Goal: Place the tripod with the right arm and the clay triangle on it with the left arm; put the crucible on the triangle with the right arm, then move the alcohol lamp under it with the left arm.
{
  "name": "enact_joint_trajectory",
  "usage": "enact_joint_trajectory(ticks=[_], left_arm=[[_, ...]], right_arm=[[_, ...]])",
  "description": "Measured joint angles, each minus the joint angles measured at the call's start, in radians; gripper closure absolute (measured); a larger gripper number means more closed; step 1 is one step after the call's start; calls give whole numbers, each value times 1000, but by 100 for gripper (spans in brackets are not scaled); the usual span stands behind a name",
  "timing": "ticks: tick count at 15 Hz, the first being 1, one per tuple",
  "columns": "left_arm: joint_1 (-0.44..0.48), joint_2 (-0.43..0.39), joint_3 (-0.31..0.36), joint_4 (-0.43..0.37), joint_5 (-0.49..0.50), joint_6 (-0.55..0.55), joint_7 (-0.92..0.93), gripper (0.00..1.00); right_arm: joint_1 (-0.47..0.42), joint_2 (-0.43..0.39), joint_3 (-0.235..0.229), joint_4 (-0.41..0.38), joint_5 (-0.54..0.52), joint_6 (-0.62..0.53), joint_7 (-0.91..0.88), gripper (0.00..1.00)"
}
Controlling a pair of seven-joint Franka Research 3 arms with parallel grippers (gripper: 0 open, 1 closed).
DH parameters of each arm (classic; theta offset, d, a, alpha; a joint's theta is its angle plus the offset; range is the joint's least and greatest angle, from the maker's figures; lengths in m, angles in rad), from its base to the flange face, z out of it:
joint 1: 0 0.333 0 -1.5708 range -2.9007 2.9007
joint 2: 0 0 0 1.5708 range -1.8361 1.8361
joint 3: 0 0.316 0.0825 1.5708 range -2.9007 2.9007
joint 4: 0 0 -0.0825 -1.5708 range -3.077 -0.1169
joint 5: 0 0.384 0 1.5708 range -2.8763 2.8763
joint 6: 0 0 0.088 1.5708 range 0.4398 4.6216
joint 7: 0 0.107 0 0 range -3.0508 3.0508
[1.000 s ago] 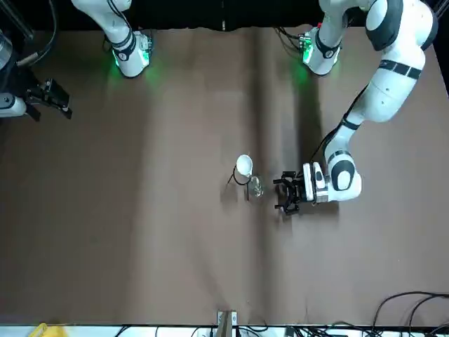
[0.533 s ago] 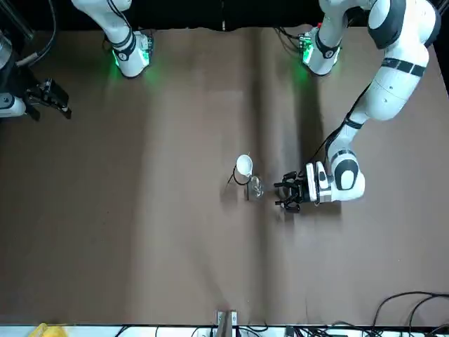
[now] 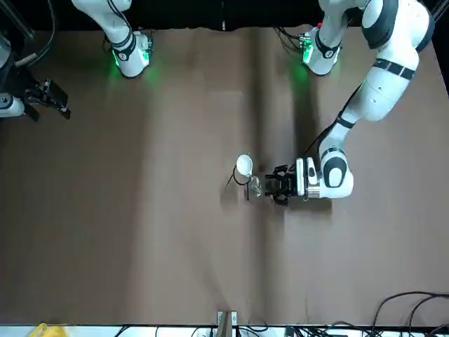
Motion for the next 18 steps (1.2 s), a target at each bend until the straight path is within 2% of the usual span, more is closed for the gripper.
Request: enact_joint_trajectory(ticks=[7, 18], left_arm=[[-19, 15, 0, 1, -5, 4, -1, 33], [-105, 25, 0, 18, -111, 63, -1, 33]], right_arm=[[-5, 0, -1, 0, -1, 1, 1, 0], [-9, 0, -2, 0, -2, 1, 1, 0]])
